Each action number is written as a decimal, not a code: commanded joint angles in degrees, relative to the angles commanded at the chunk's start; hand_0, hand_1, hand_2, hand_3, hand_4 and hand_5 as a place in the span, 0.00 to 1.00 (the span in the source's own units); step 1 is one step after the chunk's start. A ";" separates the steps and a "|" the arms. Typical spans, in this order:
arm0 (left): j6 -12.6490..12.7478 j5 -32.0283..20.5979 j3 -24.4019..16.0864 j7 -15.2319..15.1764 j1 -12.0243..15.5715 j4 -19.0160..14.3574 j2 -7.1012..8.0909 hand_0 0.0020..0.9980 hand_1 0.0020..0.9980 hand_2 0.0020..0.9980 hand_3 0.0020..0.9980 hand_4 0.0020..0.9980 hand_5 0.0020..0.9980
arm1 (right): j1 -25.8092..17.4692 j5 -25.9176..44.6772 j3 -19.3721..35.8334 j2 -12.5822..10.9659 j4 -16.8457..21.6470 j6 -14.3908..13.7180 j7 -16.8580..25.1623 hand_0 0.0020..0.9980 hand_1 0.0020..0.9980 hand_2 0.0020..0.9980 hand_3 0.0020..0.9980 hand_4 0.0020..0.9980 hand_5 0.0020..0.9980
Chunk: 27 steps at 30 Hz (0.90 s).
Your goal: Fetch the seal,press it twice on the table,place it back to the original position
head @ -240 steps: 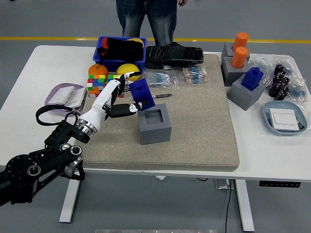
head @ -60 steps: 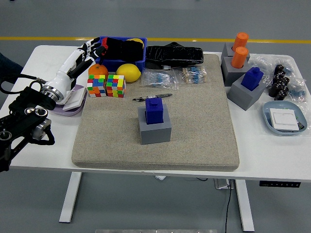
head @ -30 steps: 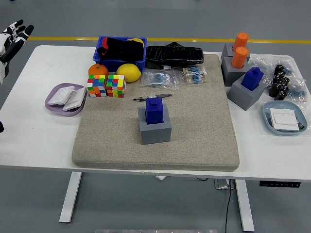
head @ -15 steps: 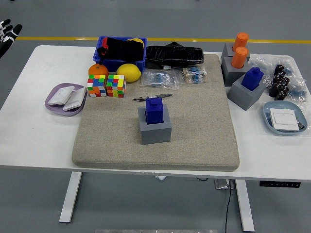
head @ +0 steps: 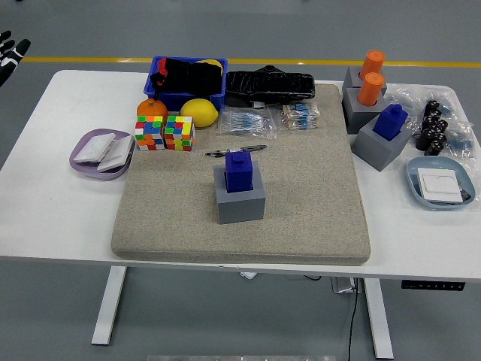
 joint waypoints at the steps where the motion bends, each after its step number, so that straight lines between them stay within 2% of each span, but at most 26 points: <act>1: -0.02 -0.05 0.01 0.02 -0.05 0.03 0.00 1.00 1.00 1.00 1.00 0.97 0.82 | -0.02 0.04 0.04 -0.01 0.00 0.01 0.00 0.92 0.81 0.80 0.79 1.00 0.88; 10: -0.18 -0.22 -0.38 0.37 0.09 -0.08 0.51 1.00 1.00 1.00 1.00 0.97 0.83 | 0.20 0.47 -0.08 0.16 0.00 0.23 -0.29 0.92 0.81 0.80 0.79 1.00 0.88; 27: -0.15 -0.27 -0.27 0.23 -0.51 -0.06 -0.69 1.00 1.00 1.00 1.00 0.97 0.83 | 0.06 0.84 1.17 0.72 0.00 0.21 -1.10 0.92 0.81 0.80 0.79 1.00 0.87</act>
